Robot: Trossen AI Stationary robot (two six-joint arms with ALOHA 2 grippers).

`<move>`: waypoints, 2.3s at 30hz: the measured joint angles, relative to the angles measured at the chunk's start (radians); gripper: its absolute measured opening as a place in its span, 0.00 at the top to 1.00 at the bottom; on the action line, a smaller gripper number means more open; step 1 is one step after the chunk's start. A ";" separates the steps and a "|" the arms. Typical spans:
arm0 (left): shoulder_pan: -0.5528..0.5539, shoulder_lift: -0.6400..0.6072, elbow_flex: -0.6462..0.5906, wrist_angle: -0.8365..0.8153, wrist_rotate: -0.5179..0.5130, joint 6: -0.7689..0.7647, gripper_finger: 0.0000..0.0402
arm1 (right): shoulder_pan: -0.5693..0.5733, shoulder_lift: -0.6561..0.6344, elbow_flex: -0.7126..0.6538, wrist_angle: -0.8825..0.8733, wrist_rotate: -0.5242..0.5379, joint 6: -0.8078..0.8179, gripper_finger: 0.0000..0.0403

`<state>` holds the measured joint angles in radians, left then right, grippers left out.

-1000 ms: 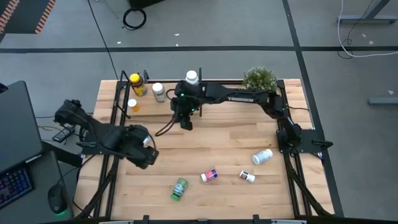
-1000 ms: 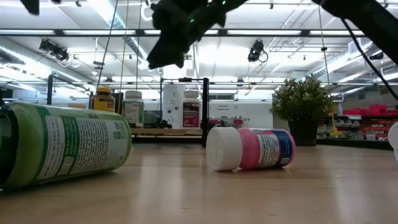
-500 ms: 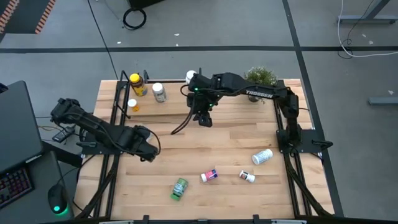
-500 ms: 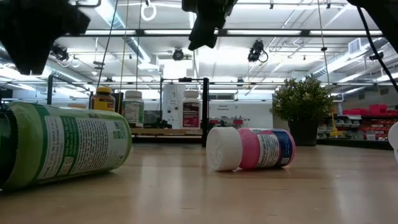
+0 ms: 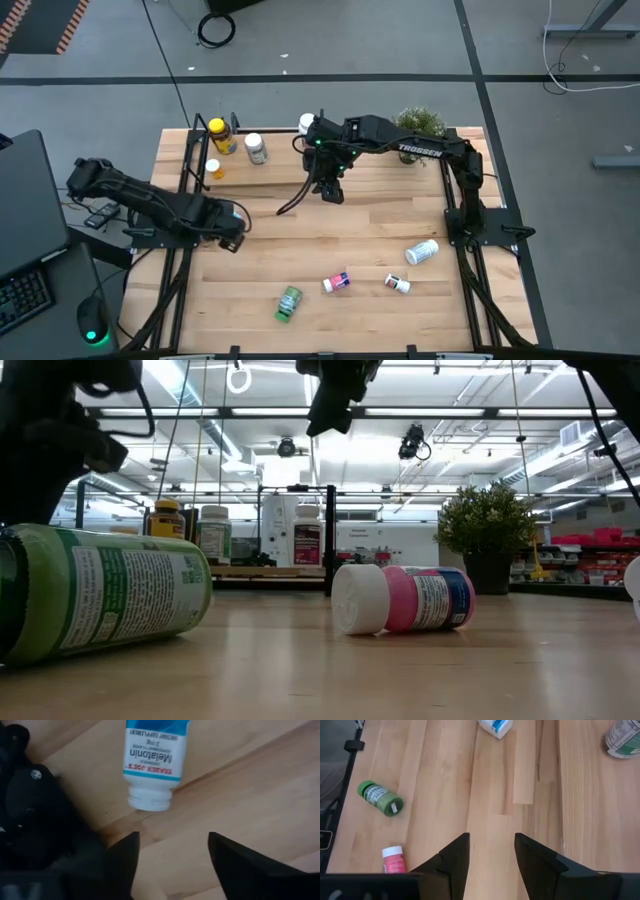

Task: Pick and place medicine bottles onto shelf by color
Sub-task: Put the blue medicine bottle on the shelf

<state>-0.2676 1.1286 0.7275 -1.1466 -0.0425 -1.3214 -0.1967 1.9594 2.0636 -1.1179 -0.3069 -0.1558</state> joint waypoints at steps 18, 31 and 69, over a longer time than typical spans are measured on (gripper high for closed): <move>0.153 0.003 -0.205 0.206 0.062 0.156 0.17 | 0.001 0.001 0.000 -0.035 0.000 -0.002 0.59; 0.153 0.003 -0.212 0.256 -0.009 0.166 0.17 | 0.001 0.002 0.000 -0.027 0.000 -0.009 0.59; 0.153 0.004 -0.183 0.170 0.065 0.164 0.59 | 0.000 0.002 -0.001 -0.031 0.000 -0.020 0.59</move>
<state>-0.1146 1.1324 0.5449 -0.9761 0.0229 -1.1572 -0.1967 1.9614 2.0628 -1.1487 -0.3069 -0.1761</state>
